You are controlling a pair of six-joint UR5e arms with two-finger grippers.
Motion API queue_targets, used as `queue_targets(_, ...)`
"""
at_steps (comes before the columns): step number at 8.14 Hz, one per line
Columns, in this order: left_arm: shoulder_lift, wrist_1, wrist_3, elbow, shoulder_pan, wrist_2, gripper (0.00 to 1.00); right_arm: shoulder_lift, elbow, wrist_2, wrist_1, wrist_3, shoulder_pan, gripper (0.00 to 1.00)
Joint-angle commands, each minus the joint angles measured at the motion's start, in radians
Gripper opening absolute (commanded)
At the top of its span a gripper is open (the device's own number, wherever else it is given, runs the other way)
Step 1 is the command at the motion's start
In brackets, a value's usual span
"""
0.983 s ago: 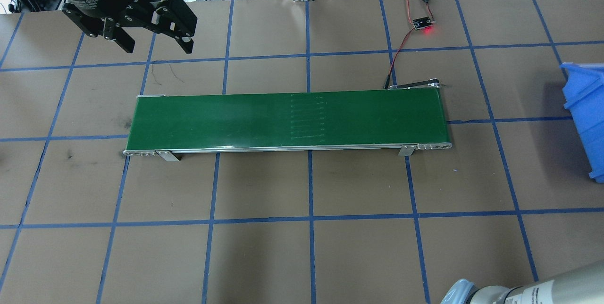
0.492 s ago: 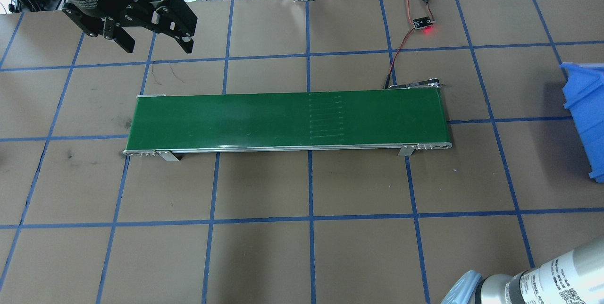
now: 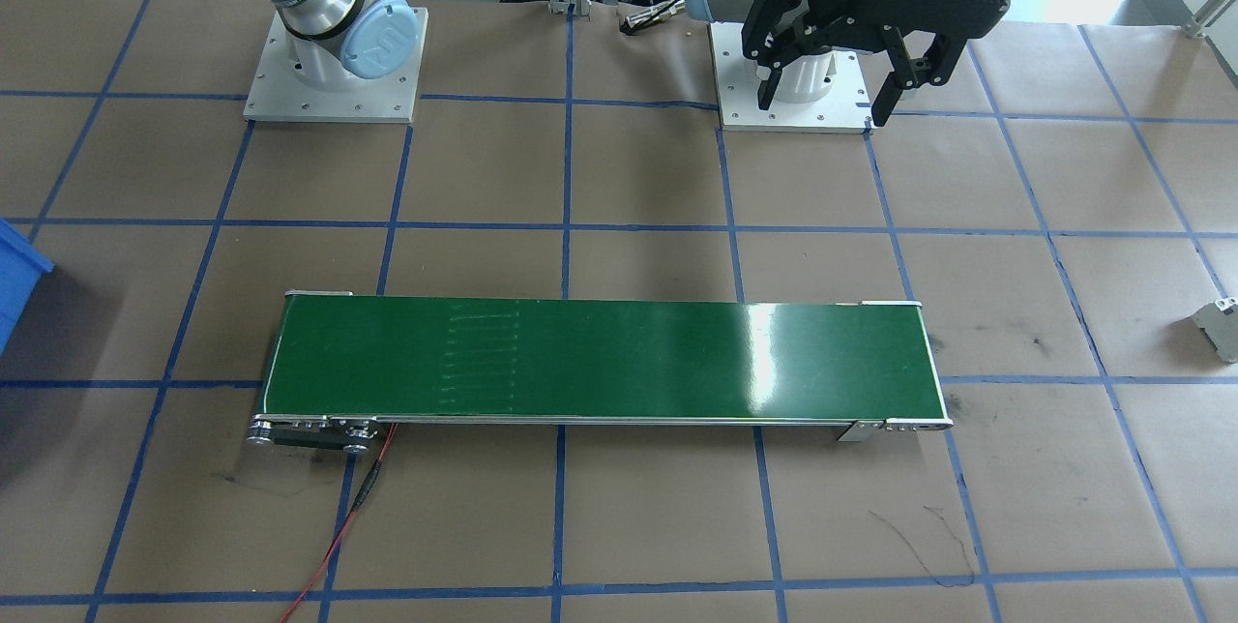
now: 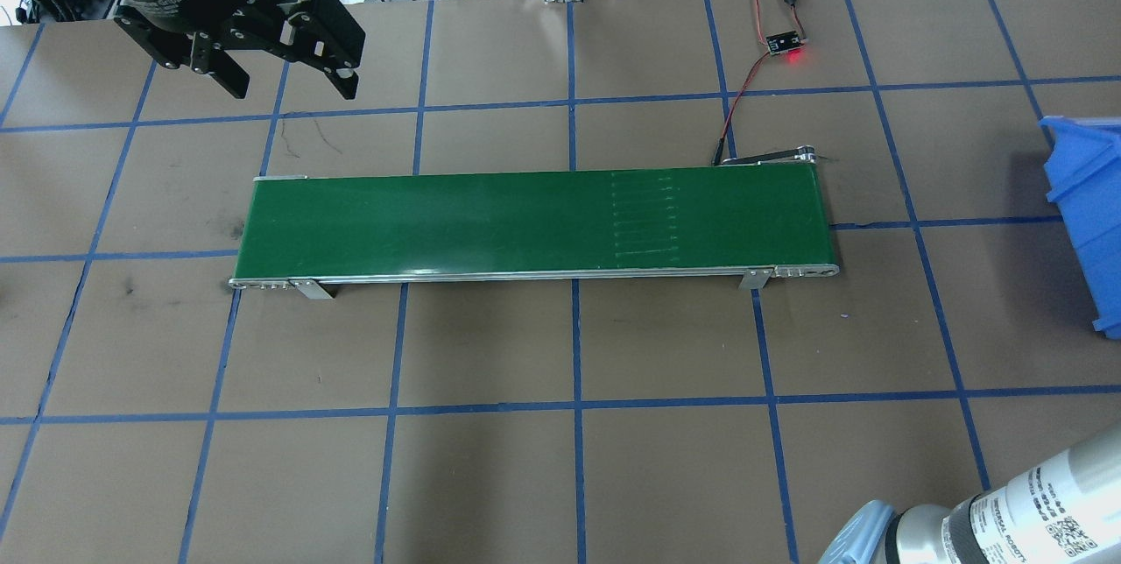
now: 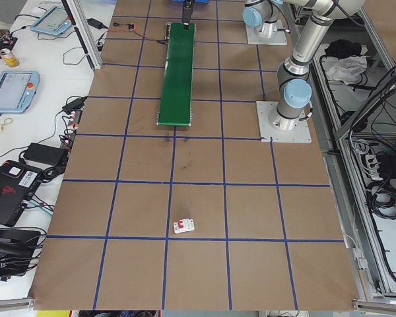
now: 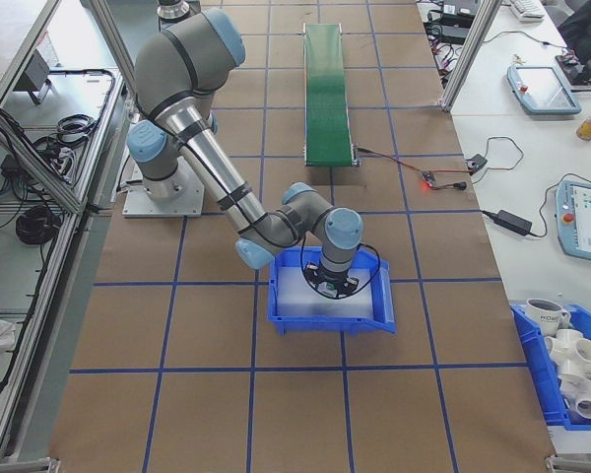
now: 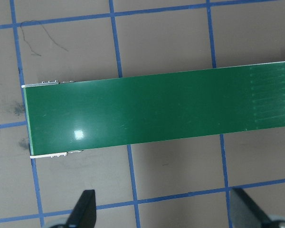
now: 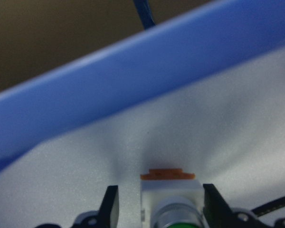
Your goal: Move button from left to right
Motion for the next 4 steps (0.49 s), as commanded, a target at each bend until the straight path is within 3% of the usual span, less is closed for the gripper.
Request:
queue_targets(1,0.000,-0.001,0.000,0.000,0.000,0.000,1.00,-0.037,0.005,-0.005,-0.002,0.006,-0.001,1.00)
queue_targets(2,0.000,-0.003,0.000,-0.002,0.000,0.000,1.00,-0.086,0.005,0.003,0.030,0.024,0.004,1.00)
queue_targets(4,0.000,-0.003,0.000,-0.002,0.000,0.000,1.00,-0.219,0.002,0.001,0.171,0.134,0.035,1.00)
